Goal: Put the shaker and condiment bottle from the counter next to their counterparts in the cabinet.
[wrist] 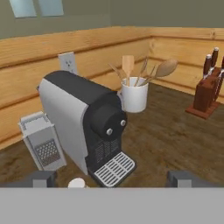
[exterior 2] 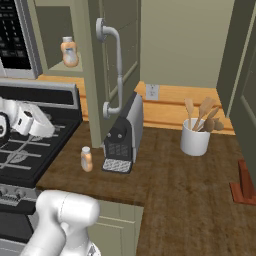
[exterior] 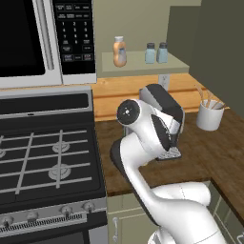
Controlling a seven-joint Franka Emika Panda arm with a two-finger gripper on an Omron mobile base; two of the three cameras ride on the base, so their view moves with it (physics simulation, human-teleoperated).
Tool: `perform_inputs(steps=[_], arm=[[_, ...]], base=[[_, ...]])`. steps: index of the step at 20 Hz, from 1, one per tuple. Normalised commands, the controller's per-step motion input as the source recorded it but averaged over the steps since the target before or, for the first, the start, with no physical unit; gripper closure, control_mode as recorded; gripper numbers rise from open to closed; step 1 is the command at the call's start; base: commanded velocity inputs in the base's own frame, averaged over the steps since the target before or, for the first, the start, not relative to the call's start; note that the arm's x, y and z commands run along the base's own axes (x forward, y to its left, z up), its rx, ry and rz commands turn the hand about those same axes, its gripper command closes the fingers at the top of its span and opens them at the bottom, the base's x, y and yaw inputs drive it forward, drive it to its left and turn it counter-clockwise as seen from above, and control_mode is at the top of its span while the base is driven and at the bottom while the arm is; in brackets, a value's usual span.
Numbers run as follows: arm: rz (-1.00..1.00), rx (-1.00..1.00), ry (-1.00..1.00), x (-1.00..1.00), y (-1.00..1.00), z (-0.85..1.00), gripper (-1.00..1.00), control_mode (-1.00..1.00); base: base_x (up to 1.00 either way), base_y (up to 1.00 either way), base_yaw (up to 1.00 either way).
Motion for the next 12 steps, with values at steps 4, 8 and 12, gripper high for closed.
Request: perform_inputs(steps=[4, 8, 12], arm=[[-0.02, -0.02, 0.06, -0.22, 0.32, -0.65, -1.00, -1.00], [-0.09, 0.00, 0.08, -0.02, 0.27, -0.79, -1.00, -1.00], [-0.06, 0.00, 0.11, 0.20, 0.06, -0.60, -1.00, -1.00]], base=[[0.00, 0.00, 0.00], [0.00, 0.00, 0.00], [0.00, 0.00, 0.00]])
